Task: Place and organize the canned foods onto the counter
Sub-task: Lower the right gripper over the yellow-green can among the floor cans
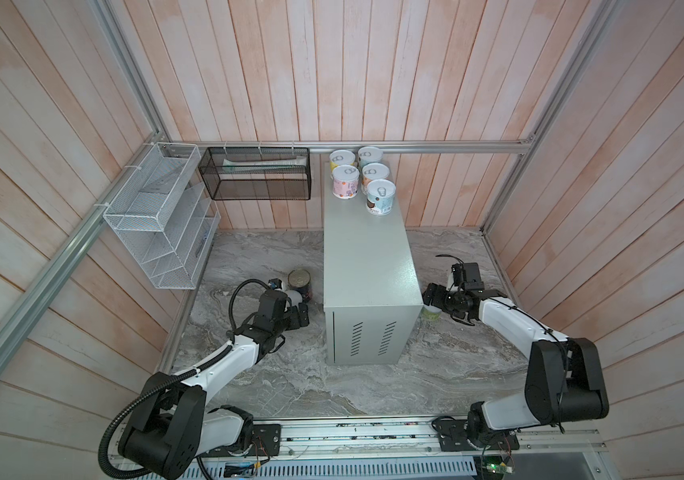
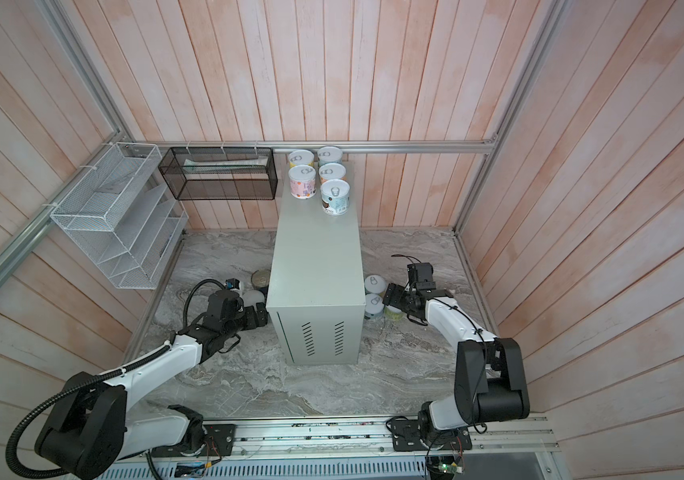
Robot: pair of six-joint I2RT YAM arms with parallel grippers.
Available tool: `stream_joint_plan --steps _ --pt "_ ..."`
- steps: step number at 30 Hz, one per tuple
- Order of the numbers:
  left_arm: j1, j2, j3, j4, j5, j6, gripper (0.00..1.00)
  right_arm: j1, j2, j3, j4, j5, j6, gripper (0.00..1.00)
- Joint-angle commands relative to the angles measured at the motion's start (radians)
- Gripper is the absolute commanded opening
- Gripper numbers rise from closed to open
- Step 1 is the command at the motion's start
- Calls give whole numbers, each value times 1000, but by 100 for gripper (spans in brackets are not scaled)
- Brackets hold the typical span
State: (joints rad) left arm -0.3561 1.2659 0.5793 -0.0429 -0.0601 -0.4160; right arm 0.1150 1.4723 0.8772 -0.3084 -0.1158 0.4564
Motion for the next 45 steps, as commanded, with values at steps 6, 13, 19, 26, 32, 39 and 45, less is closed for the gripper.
stream_joint_plan --steps 6,13,19,26,32,39,45 --pt "6 -75 5 -73 -57 -30 100 -5 52 -14 41 -51 -9 89" --pt "6 -130 37 -112 -47 -26 100 -5 78 -11 11 11 -2 87" --pt "7 -140 49 -118 -37 -20 100 -10 95 -23 11 29 4 87" --pt "6 -126 55 -114 -24 -15 100 -62 42 -90 128 -126 63 88" --pt "6 -125 57 -112 -21 -16 100 -81 76 -86 150 -179 83 89" --pt "6 -116 55 -107 -20 -12 100 -93 87 -101 202 -232 128 89" --pt "6 -99 52 -95 -15 -11 100 -95 117 -87 196 -232 131 90"
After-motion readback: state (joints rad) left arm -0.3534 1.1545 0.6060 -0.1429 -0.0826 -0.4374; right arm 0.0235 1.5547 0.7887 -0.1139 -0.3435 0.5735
